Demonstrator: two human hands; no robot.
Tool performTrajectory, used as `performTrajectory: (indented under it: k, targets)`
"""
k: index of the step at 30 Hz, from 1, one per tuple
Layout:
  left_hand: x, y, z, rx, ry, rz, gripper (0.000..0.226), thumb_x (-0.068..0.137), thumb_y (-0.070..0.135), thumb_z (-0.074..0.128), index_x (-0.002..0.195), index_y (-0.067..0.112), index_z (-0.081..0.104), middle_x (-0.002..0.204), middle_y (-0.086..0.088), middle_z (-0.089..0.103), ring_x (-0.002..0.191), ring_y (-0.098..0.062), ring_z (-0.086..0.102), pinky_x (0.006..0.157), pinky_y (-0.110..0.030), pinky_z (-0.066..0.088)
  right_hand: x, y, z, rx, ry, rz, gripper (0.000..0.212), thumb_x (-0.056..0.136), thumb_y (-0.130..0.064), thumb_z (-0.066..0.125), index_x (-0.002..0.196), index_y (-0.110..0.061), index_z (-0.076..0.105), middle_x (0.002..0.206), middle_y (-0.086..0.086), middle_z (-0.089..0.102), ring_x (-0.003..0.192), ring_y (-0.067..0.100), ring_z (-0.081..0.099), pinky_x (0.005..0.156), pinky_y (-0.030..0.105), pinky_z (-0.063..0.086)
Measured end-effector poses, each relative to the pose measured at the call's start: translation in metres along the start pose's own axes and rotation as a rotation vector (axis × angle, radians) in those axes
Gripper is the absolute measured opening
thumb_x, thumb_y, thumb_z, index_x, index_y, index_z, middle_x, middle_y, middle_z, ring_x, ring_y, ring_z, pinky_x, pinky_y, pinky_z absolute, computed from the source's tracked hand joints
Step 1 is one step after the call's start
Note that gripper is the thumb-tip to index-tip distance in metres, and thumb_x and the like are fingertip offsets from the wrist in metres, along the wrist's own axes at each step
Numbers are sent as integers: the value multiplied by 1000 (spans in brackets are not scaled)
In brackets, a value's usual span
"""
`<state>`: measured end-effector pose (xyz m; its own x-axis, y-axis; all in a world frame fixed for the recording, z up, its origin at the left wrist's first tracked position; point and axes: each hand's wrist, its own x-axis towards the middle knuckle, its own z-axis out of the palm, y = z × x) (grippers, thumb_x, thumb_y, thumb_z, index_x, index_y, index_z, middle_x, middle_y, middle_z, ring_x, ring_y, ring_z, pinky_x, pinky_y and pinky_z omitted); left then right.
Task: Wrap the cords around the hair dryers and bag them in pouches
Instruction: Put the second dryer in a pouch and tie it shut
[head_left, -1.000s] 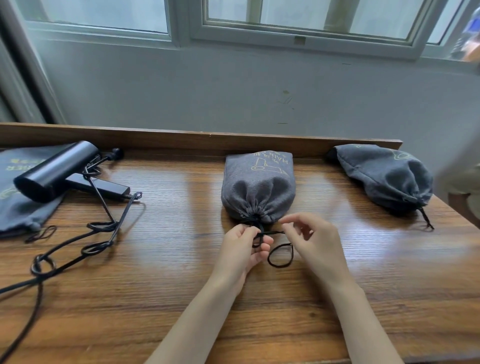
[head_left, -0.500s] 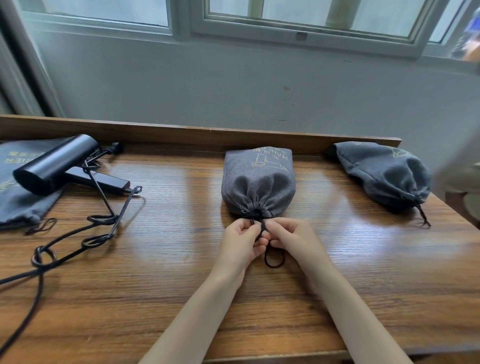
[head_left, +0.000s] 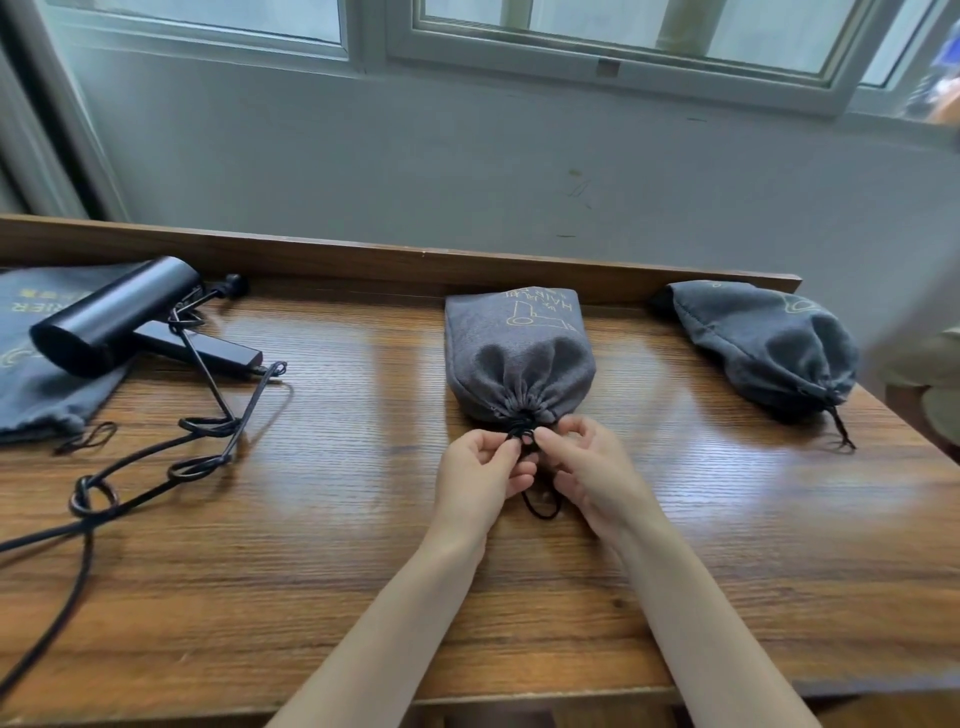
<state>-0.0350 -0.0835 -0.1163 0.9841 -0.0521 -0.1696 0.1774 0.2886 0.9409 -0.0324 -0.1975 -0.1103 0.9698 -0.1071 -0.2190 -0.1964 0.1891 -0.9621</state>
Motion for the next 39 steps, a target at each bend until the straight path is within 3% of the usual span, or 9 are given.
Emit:
performTrajectory:
  k: [6, 11, 14, 18, 20, 24, 27, 35, 39]
  targets:
    - [1, -1, 0, -1, 0, 8, 8, 90, 3, 56, 85, 8, 59, 73, -4, 64, 58, -4, 62, 55, -14, 50, -7, 1, 0, 41, -93, -80, 15, 86, -1, 59, 86, -14, 52, 70, -3, 62, 57, 2, 58, 55, 12, 47]
    - [2, -3, -1, 15, -8, 31, 9, 89, 1, 57, 83, 8, 59, 72, -6, 63, 55, -2, 61, 56, -13, 49, -7, 5, 2, -195, 36, -312, 14, 79, 2, 68, 82, -10, 61, 76, 7, 67, 64, 10, 63, 58, 16, 50]
    - [2, -2, 0, 16, -4, 55, 10, 88, 0, 57, 81, 6, 60, 68, -6, 62, 51, -2, 60, 54, -13, 49, -7, 6, 2, -256, 96, -369, 14, 83, -1, 64, 75, -13, 64, 70, 3, 66, 62, 9, 62, 57, 17, 51]
    - [1, 5, -2, -26, 16, 74, 11, 84, 1, 64, 76, 9, 66, 63, -4, 67, 53, -3, 63, 51, -13, 49, -3, 8, 0, -383, 231, -455, 19, 86, -11, 63, 72, -24, 61, 72, -7, 65, 70, 14, 63, 66, 32, 55]
    - [1, 8, -5, -37, 27, 74, 12, 83, 2, 65, 75, 10, 68, 61, -3, 68, 54, -4, 64, 51, -12, 49, -3, 5, -4, -435, 310, -524, 20, 87, -13, 62, 73, -26, 60, 70, -13, 63, 70, 9, 59, 65, 32, 53]
    - [2, 7, -7, 24, 43, 98, 15, 85, 1, 62, 75, 11, 67, 64, -4, 67, 51, -1, 61, 51, -11, 48, -4, -3, -6, -175, 272, -427, 17, 92, -8, 53, 79, -19, 55, 70, -5, 56, 59, -1, 56, 48, 13, 45]
    - [4, 7, -7, 90, 45, 136, 21, 87, -2, 57, 77, 14, 66, 65, -3, 64, 49, 0, 59, 50, -12, 48, -2, -7, -2, 46, 187, -315, 15, 96, -8, 45, 84, -15, 51, 73, -4, 59, 52, -3, 57, 47, 11, 46]
    - [6, 5, -7, 160, 45, 167, 20, 87, -2, 56, 76, 13, 61, 64, -1, 60, 46, 2, 55, 51, -14, 48, 6, -8, -7, -369, 281, -479, 16, 98, -7, 40, 87, -17, 46, 71, -2, 51, 48, -2, 49, 44, 20, 45]
    - [7, 6, -8, 170, 50, 169, 21, 87, -2, 56, 76, 14, 62, 67, -3, 62, 46, 2, 55, 51, -14, 49, 9, -7, -9, -303, 261, -468, 20, 97, -5, 39, 84, -17, 46, 69, -1, 49, 48, 0, 47, 44, 16, 42]
